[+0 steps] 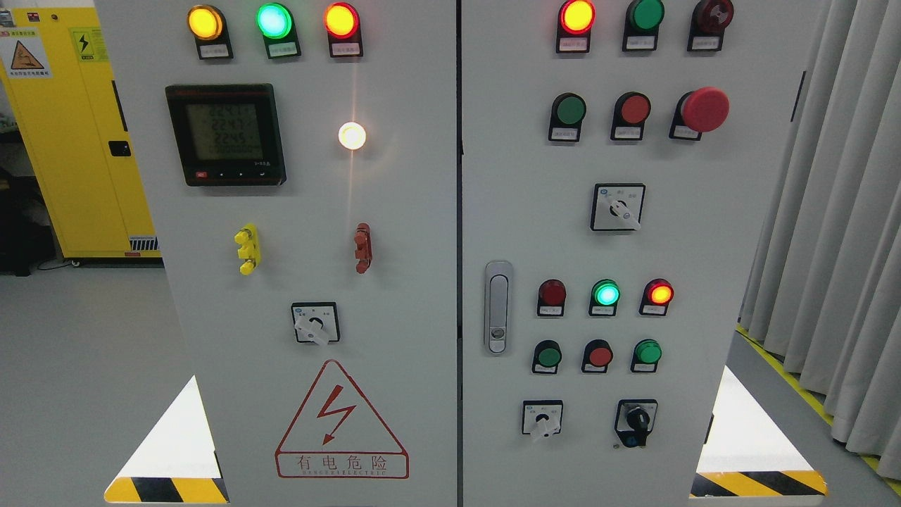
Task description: Press green start button
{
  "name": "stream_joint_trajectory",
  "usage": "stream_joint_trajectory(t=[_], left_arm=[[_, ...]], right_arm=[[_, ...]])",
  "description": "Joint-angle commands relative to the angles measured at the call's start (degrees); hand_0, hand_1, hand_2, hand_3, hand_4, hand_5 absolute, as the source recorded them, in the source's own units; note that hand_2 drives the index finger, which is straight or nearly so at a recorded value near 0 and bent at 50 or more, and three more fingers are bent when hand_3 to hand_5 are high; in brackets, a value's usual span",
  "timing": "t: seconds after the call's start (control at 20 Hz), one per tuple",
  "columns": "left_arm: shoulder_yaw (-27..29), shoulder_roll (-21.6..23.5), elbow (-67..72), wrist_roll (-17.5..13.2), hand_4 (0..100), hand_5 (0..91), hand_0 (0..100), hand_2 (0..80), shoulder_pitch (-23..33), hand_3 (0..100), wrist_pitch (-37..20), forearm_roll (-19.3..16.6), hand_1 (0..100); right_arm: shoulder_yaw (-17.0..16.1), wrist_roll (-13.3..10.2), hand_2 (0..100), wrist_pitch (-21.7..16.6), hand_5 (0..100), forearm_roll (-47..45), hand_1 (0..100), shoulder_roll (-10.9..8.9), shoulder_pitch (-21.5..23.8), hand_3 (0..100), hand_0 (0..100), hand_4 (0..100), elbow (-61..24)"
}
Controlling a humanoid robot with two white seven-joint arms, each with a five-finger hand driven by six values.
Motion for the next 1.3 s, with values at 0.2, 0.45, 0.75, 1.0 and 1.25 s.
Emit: stream_joint_trajectory(t=[0.2, 0.45, 0.75, 1.0, 1.25], left_arm=[[0.0, -0.1, -1.5, 0.0, 0, 0.0, 12, 0.0, 0.4, 0, -0.3, 0.0, 56], [0.0, -0.1, -1.5, 0.0, 0, 0.0, 12, 0.0, 0.4, 0, -0.3, 0.0, 56], [0.1, -0.5, -1.5, 0.0, 0, 0.0, 12, 0.0, 0.4, 0, -0.3, 0.0, 56], [0.1, -0.8, -1.6, 0.0, 0, 0.0, 12, 0.0, 0.4, 0, -0.3, 0.0, 56], [0.1, -2.3, -1.6, 0.0, 0, 0.0, 12, 0.0, 0.4, 0, -0.3, 0.0, 56]], right_arm=[[-0.1, 0.0, 0, 0.0, 0, 0.0, 39, 0.04, 0.0, 0, 18, 0, -0.1], [0.1, -1.0, 0, 0.0, 0, 0.4, 39, 0.39, 0.3, 0, 18, 0, -5.9], [-0.4, -3.5, 0, 0.0, 0, 4.1, 40, 1.54, 7.0, 0, 17, 0, -26.7], [-0.8, -3.7, 0, -5.3, 0, 11.2, 41, 3.73, 14.3, 0, 17, 0, -45.5], [-0.9, -3.6, 0, -18.0, 0, 13.5, 43, 4.17, 18.0, 13, 18, 11, -58.1]])
